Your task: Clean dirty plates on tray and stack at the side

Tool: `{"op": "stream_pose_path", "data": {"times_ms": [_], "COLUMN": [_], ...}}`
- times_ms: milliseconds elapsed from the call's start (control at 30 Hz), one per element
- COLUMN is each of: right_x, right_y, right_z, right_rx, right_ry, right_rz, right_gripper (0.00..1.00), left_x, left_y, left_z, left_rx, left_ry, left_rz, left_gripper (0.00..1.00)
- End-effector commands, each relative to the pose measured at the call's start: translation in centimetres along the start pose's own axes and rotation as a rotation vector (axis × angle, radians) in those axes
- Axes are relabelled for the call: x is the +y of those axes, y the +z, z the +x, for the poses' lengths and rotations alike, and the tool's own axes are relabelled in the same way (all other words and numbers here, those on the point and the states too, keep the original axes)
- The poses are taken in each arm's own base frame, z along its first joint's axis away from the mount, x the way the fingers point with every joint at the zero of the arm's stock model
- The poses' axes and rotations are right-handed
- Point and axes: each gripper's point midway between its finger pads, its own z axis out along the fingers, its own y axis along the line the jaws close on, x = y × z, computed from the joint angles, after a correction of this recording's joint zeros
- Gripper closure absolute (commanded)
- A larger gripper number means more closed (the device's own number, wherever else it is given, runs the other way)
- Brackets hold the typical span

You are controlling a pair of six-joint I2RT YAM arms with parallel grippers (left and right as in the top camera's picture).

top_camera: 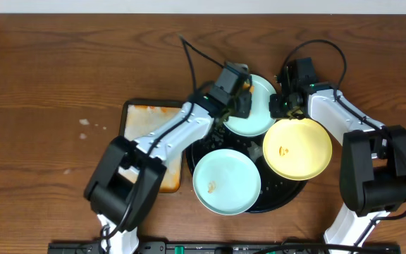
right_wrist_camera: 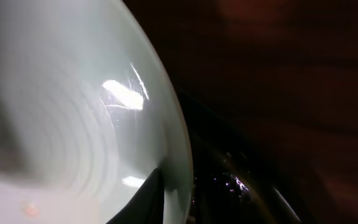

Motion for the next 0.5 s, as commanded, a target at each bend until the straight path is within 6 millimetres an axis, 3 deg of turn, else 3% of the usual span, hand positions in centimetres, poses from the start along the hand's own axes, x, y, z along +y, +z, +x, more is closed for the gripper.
{"op": "stream_pose_path", "data": {"times_ms": [0,200,467], "right_x": [0.4,0.4,0.3], "right_y": [0.1,0.1,0.1], "right_z": [-0.3,-0.2,0.1], "right_rx": [-0.006,-0.002,0.01], "right_ry": [-0.003,-0.002,-0.001], "right_rz": [0.008,0.008,0.011], "right_gripper": [0.84,0.86,0.87], "left_x": [0.0,0.0,4.6], "left_y": [1.5,3.3,4.8], "left_z": [0.3,0.4,1.4], "left_rx": [0.01,-0.012,-0.01], "left_ry": [-0.007,0.003,0.127], "left_rz": [0.0,-0.001,-0.225], "left_gripper": [0.92,0.92,0.92]}}
